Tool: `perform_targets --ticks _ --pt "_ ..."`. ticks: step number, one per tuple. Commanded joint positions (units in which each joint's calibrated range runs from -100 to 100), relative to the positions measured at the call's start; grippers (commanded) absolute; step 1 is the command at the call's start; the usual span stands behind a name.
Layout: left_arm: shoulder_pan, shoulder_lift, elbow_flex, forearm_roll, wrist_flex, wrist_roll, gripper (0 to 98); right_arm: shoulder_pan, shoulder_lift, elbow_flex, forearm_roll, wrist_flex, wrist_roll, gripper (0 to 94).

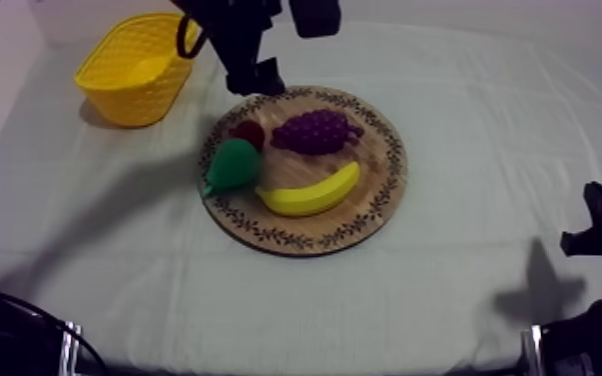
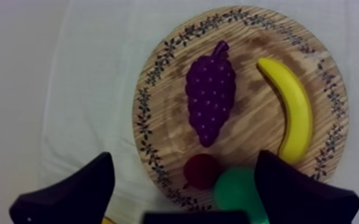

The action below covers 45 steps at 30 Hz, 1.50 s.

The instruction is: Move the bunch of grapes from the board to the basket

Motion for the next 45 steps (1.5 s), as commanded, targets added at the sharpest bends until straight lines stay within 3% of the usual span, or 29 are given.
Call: perform_targets --ticks 1,22,45 --pt "0.29 0.57 0.36 0.06 -0.62 0.05 87.4 0.02 -0.02 0.04 0.00 0.00 0.08 0.2" --pt "2.19 13.94 -3.58 0.39 -3.82 1.36 92.3 0.02 -0.02 0.04 0.00 0.00 0.08 0.2" --pt "1.49 26.03 -12.51 2.47 -3.49 -0.31 92.7 0.02 -0.02 0.04 0.00 0.00 0.08 0.2"
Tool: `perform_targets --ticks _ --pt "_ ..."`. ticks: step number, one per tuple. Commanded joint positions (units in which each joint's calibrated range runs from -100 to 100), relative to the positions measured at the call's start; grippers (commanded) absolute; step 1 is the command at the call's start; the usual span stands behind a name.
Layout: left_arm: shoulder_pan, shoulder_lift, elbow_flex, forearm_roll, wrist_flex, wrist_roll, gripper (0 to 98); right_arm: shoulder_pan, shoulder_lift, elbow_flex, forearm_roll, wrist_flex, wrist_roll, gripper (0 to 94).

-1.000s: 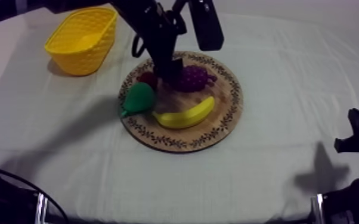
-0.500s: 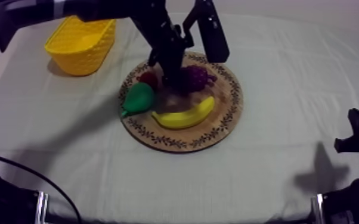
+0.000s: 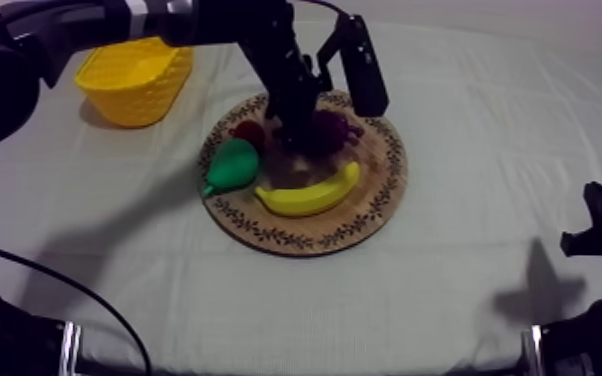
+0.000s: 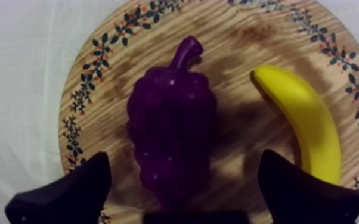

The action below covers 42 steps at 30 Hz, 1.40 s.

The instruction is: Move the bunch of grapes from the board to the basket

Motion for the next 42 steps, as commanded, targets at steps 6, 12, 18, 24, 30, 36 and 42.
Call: perform_targets --ticks 6,12,18,24,30,36,42 --pt "0.04 2.98 -3.89 -0.01 1.65 0.01 92.8 0.02 -0.02 0.04 0.00 0.03 0.00 0.2" --pt "-0.11 4.87 -5.57 0.23 2.17 0.25 91.6 0.02 -0.02 0.04 0.00 0.03 0.00 0.2" --pt "-0.31 7.09 -8.25 0.44 4.14 0.49 90.7 0.02 -0.02 0.04 0.00 0.03 0.00 0.2" --pt "-0.40 8.34 -9.76 0.49 5.33 0.90 90.1 0.02 -0.02 0.04 0.00 0.03 0.00 0.2" --pt "-0.50 8.75 -10.02 0.61 5.53 1.10 88.6 0.02 -0.02 0.04 0.00 0.03 0.00 0.2" --pt "-0.46 8.96 -10.05 0.66 5.60 1.23 80.3 0.02 -0.02 0.04 0.00 0.03 0.00 0.2" --pt "-0.44 9.16 -10.35 0.61 5.93 1.42 63.6 0.02 -0.02 0.04 0.00 0.03 0.00 0.2"
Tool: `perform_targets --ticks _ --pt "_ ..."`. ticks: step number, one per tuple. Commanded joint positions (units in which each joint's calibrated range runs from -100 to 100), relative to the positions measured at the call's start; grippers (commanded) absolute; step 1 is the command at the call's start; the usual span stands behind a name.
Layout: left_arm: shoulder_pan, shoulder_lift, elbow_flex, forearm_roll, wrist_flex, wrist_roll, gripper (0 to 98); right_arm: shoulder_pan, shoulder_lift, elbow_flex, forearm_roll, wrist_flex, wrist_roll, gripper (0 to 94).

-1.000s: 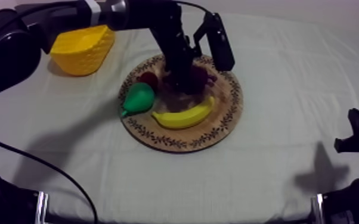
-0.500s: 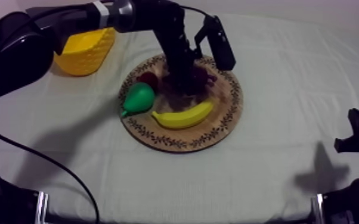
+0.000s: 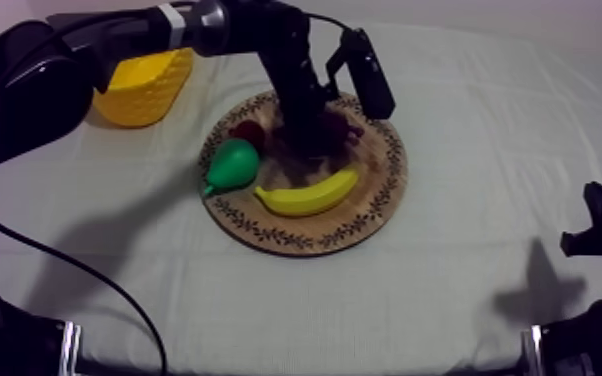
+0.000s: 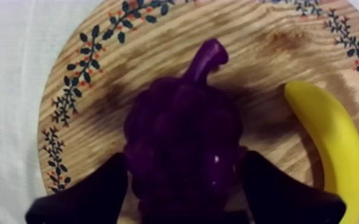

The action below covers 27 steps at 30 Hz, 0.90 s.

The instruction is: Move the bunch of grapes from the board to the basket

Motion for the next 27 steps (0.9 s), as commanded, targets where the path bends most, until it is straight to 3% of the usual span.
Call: perform_targets --ticks 1,9,27 --pt "0.03 0.04 -0.10 -0.03 0.08 0.03 61.2 0.02 -0.02 0.04 0.00 0.03 -0.01 0.2" --pt "0.03 0.20 -0.30 -0.12 0.30 0.42 52.1 0.02 -0.02 0.04 0.00 0.03 -0.01 0.2" --pt "0.13 -5.55 6.24 -0.91 -4.21 1.99 47.4 0.02 -0.02 0.04 0.00 0.03 -0.01 0.2"
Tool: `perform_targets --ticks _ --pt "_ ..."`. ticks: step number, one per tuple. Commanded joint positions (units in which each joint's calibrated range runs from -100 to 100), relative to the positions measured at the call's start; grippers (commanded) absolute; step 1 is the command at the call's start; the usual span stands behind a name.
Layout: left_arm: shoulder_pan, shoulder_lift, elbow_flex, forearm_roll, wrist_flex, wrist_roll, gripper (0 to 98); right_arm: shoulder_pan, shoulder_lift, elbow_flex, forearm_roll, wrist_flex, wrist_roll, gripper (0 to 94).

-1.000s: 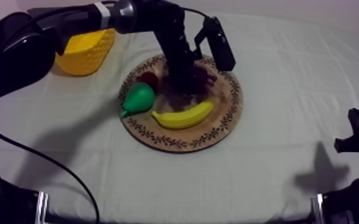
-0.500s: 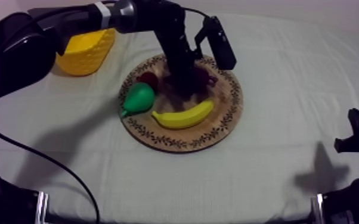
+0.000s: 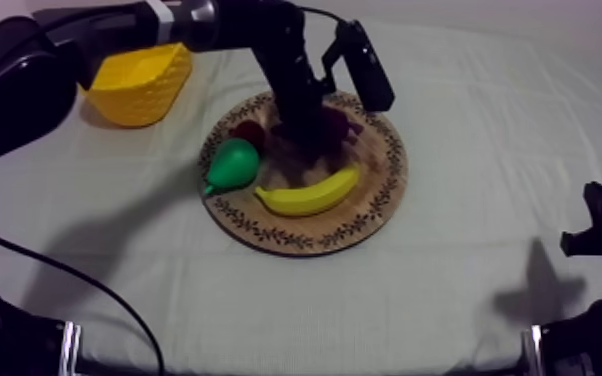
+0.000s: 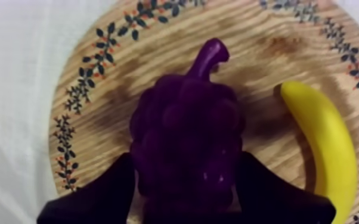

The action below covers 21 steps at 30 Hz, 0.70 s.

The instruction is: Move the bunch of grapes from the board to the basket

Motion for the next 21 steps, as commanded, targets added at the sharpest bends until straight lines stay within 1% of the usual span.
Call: perform_targets --ticks 1,6,11,17,21 --pt "0.02 -2.44 3.00 0.03 -2.05 0.28 47.4 0.02 -0.02 0.04 0.00 0.03 -0.01 0.2" --pt "-0.06 -8.64 10.58 -0.13 -7.03 1.50 47.6 0.02 -0.02 0.04 0.00 0.03 -0.01 0.2" --pt "-0.29 -14.88 17.29 0.04 -10.43 3.15 46.8 0.02 -0.02 0.04 0.00 0.03 -0.01 0.2" --pt "0.14 -22.76 23.15 0.22 -11.35 6.49 48.2 0.02 -0.02 0.04 0.00 0.03 -0.01 0.2" --pt "1.21 -28.01 25.01 -0.04 -9.96 9.56 47.9 0.02 -0.02 0.04 0.00 0.03 -0.01 0.2"
